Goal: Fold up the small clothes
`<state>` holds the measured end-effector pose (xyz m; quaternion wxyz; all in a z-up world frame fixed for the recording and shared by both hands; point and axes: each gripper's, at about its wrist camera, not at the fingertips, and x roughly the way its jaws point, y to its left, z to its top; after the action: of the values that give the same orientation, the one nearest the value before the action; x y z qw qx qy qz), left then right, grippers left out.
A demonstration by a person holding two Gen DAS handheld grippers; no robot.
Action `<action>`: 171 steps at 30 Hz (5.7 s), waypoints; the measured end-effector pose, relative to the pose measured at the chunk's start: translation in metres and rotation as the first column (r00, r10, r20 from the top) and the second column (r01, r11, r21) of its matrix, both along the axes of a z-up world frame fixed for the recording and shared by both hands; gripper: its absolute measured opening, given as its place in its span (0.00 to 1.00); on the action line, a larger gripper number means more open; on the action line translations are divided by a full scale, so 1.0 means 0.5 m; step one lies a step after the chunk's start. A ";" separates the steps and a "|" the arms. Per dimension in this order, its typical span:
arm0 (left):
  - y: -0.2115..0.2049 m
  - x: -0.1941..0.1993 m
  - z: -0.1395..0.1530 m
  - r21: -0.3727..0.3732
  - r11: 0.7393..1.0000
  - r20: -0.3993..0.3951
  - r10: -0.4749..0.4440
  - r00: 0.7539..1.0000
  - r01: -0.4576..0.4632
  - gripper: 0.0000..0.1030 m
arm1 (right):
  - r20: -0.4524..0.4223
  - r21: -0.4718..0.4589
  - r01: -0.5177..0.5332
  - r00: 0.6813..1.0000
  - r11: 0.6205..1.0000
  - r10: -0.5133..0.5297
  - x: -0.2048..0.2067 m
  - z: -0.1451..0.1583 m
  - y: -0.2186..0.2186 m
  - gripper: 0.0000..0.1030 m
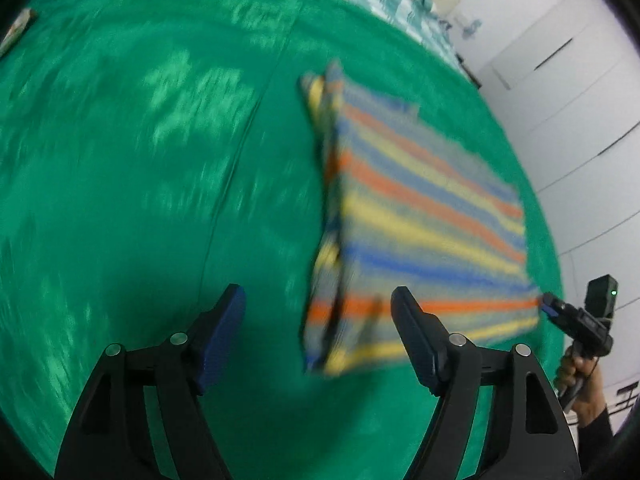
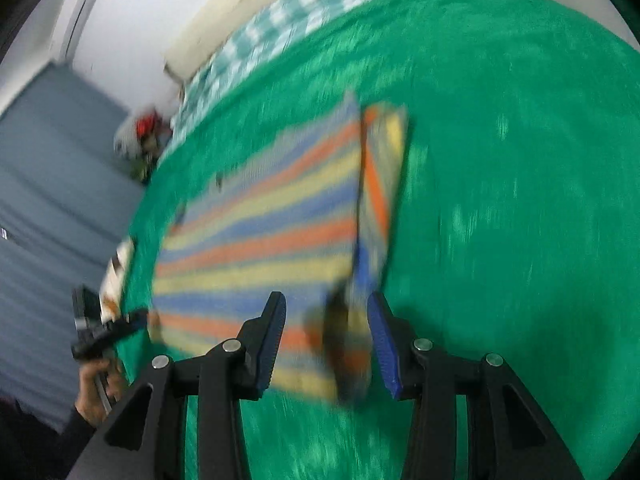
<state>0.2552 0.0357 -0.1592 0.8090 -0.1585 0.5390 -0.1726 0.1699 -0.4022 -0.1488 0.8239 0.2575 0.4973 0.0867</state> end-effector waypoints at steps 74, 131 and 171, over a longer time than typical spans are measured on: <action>-0.164 -0.276 0.038 0.328 0.923 0.086 -0.242 0.966 0.202 0.81 | -0.022 -0.174 0.060 0.998 0.983 -0.064 0.295 0.011 -0.025 0.27; -0.767 -0.225 0.013 0.527 0.637 0.261 -0.752 0.606 0.563 0.07 | 0.005 0.000 0.025 1.000 1.000 -0.025 0.034 0.106 -0.145 0.62; -0.023 -0.157 0.068 -0.220 0.964 0.241 0.201 0.949 -0.148 0.05 | 0.005 0.007 -0.272 0.962 0.962 0.272 0.500 0.081 0.555 0.09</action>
<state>0.1767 0.0244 -0.1251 0.8652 -0.2618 0.3914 -0.1726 0.4198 -0.1249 -0.1083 0.8044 0.1897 0.5258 0.2013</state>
